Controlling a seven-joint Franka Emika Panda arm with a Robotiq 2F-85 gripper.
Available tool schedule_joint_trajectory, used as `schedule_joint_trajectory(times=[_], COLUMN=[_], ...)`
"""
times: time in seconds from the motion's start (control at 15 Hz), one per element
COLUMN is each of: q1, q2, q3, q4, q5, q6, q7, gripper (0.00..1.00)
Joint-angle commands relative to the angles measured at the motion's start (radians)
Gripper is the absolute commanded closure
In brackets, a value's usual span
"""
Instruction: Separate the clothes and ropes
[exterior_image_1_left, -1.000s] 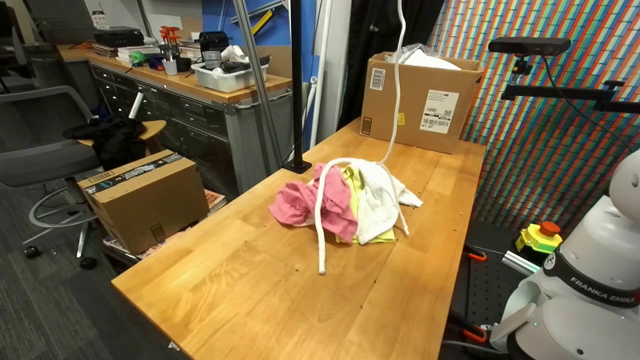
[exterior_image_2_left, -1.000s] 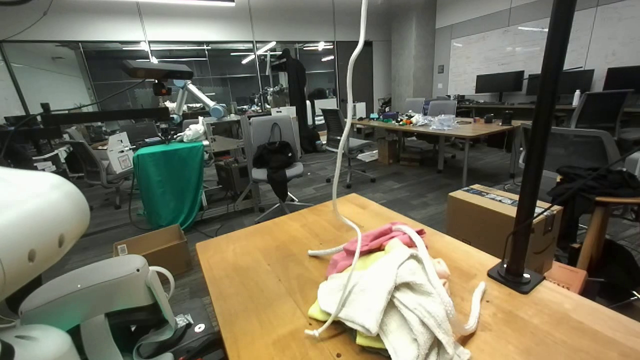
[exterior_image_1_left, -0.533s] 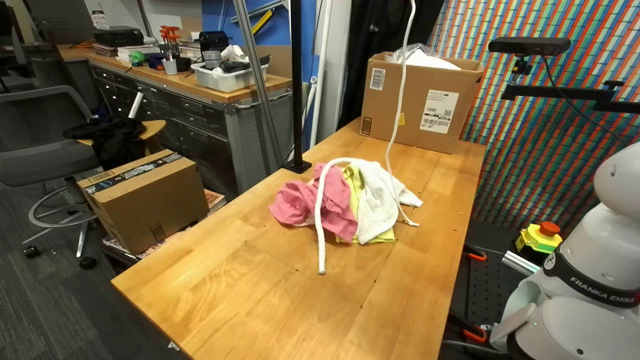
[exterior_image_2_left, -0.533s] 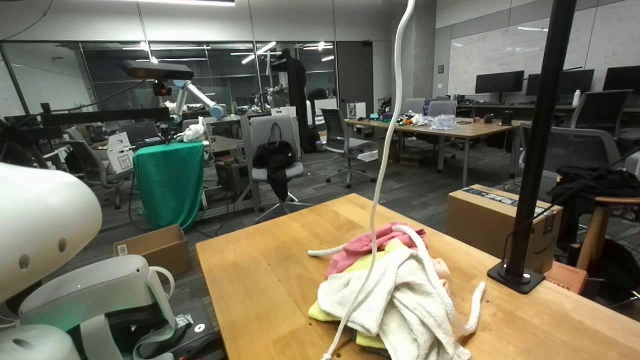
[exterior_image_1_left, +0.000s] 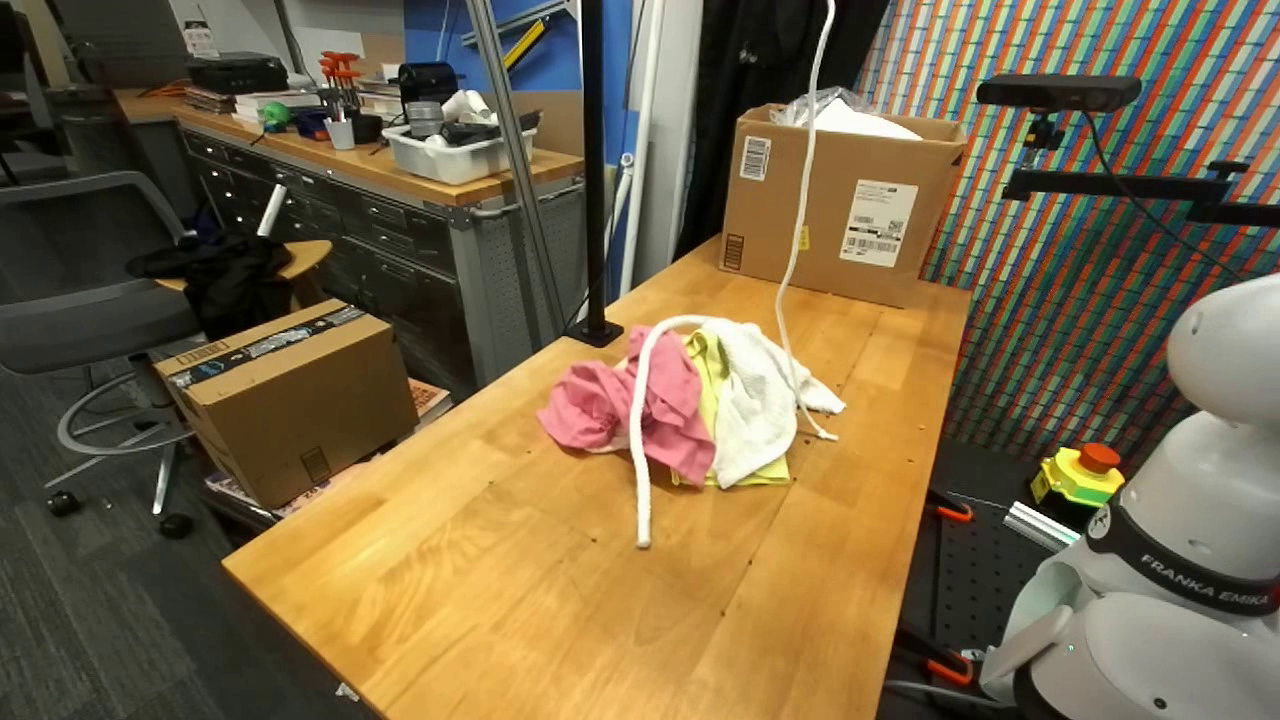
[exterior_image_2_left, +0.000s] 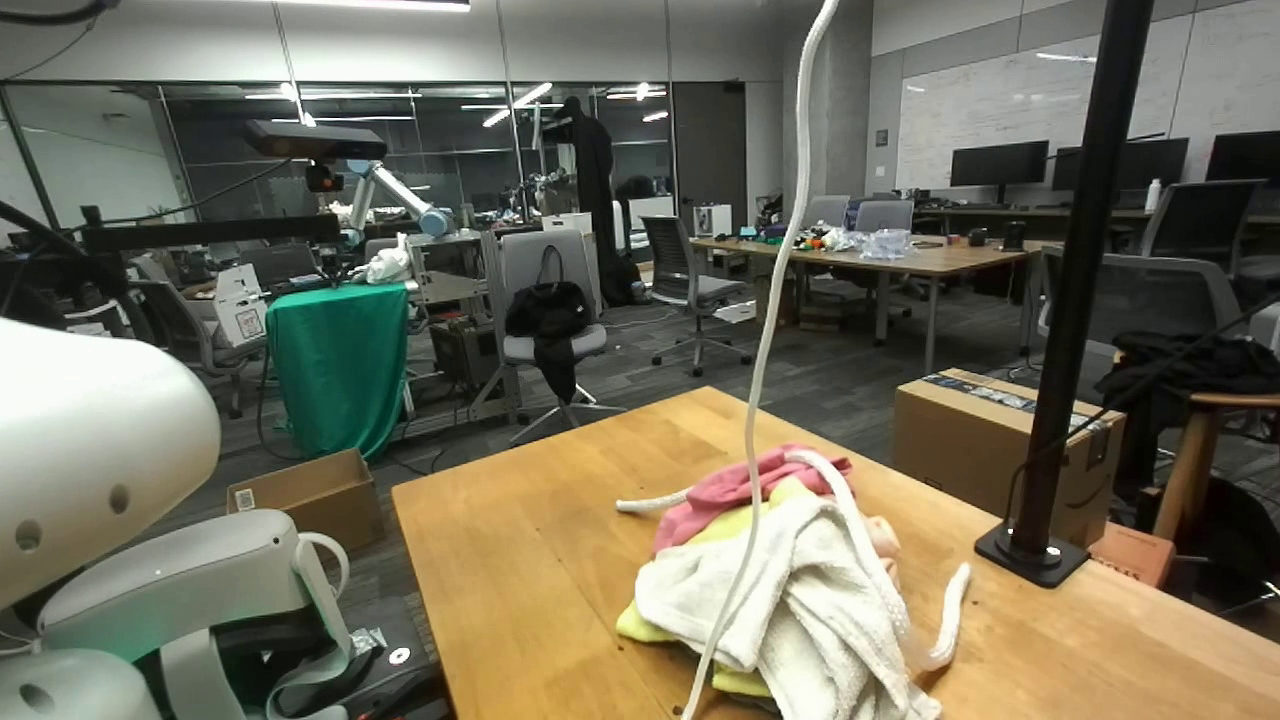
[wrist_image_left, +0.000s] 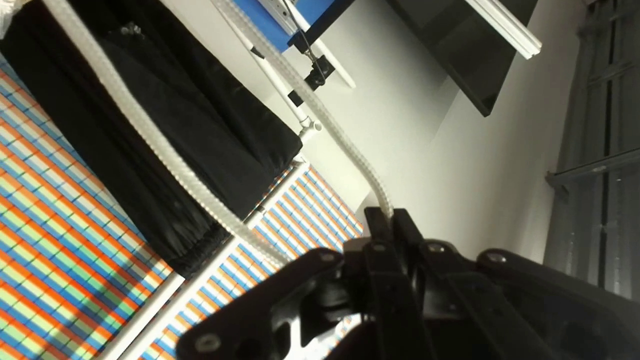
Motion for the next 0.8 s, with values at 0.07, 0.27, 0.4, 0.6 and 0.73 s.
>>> schedule_joint_trajectory(times=[0.07, 0.27, 0.4, 0.6, 0.73], q1=[-0.104, -0.176, -0.225, -0.286, -0.313], q2=[0.009, 0.023, 0.033, 0.053, 0.072], q3=[0.029, 0.038, 0.047, 0.062, 0.072], q4=[0.026, 0.031, 0.035, 0.044, 0.052], q5=[-0.044, -0.054, -0.064, -0.090, -0.109], q6=[-0.020, -0.044, -0.064, -0.093, -0.109], q7=[0.035, 0.044, 0.058, 0.088, 0.103], gripper=[0.92, 0.92, 0.92, 0.92, 0.92])
